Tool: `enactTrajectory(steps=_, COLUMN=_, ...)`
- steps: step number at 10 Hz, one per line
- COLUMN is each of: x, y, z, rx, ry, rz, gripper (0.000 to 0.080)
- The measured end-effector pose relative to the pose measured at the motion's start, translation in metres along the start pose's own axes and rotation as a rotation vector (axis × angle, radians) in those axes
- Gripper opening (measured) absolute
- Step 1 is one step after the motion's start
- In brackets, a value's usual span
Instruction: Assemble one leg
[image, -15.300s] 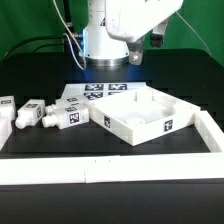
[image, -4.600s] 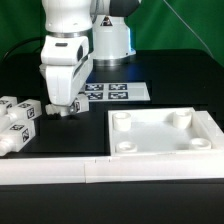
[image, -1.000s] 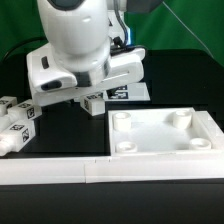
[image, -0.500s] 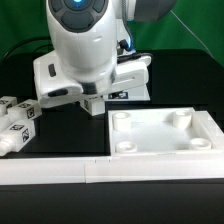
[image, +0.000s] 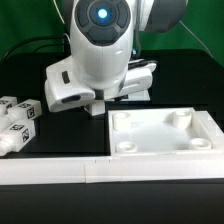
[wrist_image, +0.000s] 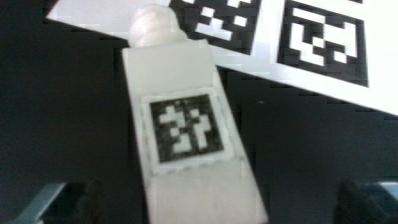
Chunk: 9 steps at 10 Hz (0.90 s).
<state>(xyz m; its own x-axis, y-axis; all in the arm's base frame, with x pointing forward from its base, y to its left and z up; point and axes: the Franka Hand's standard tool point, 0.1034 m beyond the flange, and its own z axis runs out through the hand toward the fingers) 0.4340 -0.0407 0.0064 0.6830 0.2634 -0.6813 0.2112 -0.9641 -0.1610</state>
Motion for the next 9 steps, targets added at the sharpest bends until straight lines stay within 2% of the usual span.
enactTrajectory(steps=1, x=-0.002, y=0.001, z=0.004, rx=0.005, ry=0.000, rz=-0.014, gripper=0.0649)
enactTrajectory(steps=4, x=-0.001, y=0.000, z=0.003, rx=0.004, ry=0.001, rz=-0.017, gripper=0.0627)
enactTrajectory(steps=5, x=-0.001, y=0.000, z=0.003, rx=0.004, ry=0.001, rz=-0.017, gripper=0.0450)
enactTrajectory(steps=6, x=-0.001, y=0.000, z=0.003, rx=0.004, ry=0.001, rz=-0.017, gripper=0.0314)
enactTrajectory(steps=7, x=-0.001, y=0.000, z=0.003, rx=0.003, ry=0.001, rz=-0.017, gripper=0.0314)
enactTrajectory(steps=9, x=0.005, y=-0.012, z=-0.014, rx=-0.016, ry=0.011, rz=0.006, gripper=0.0284)
